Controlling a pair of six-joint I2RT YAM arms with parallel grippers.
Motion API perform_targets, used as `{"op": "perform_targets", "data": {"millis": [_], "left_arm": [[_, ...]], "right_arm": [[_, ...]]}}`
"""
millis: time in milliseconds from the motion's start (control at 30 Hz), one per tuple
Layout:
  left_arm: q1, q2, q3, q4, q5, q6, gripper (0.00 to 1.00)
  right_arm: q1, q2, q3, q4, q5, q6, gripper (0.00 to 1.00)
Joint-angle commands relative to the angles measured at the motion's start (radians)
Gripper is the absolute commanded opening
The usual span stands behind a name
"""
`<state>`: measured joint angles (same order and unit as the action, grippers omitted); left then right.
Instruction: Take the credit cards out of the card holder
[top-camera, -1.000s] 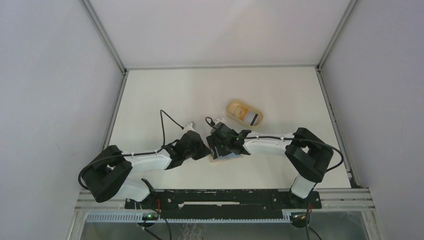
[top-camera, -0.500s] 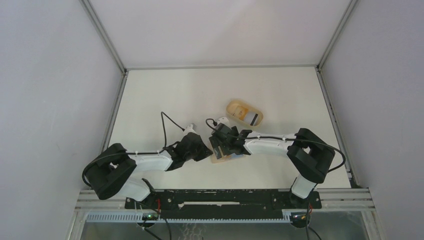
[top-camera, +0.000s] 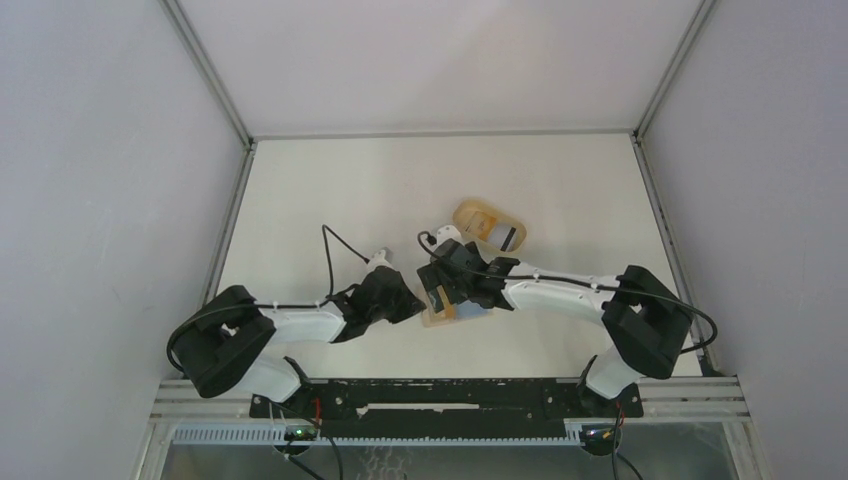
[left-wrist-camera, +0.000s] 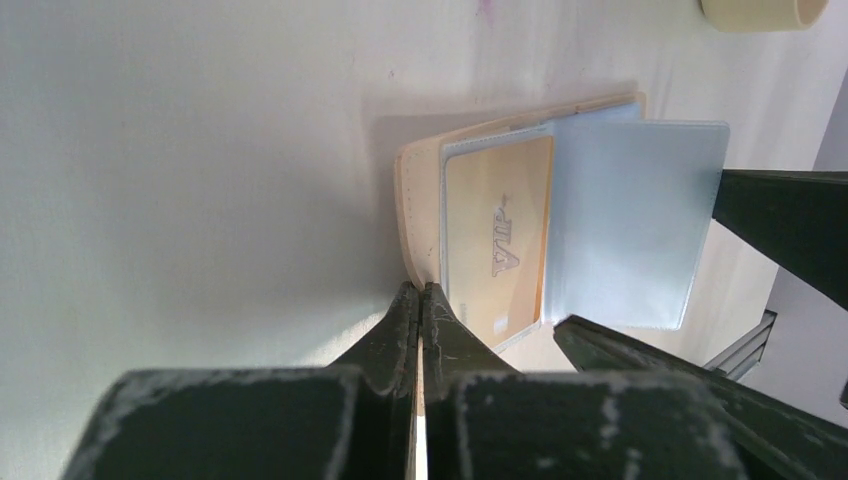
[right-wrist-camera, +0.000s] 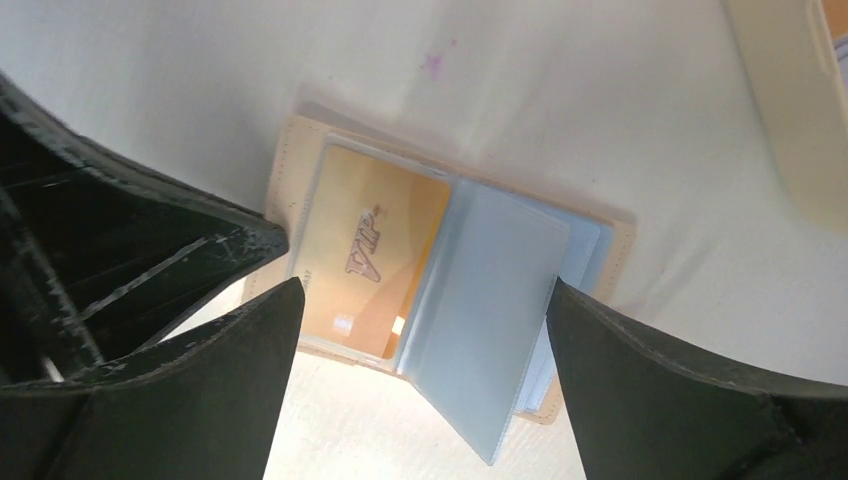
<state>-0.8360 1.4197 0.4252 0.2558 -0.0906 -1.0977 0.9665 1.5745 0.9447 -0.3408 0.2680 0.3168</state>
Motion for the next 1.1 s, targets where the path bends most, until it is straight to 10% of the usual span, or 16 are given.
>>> {"op": "perform_targets", "data": {"millis": [0,200,1067], "left_arm": [[-0.009,0.006,-0.026,0.004,0.01,0.003,0.0],[-0.009,0.011,-0.044,0.02,0.004,-0.006,0.0],[0.031,0.182,-0.125,0.239,0.078,-0.088,0.0]], "right_arm": [[-0.012,-0.076,-0.022,0.083,-0.07,-0.061,1.0],[-0.181,-0.19,-0.183,0.313,-0.562,0.029,1.0],[-0.258,-0.06,-0.293,0.561,-0.754,0.188,1.0]]}}
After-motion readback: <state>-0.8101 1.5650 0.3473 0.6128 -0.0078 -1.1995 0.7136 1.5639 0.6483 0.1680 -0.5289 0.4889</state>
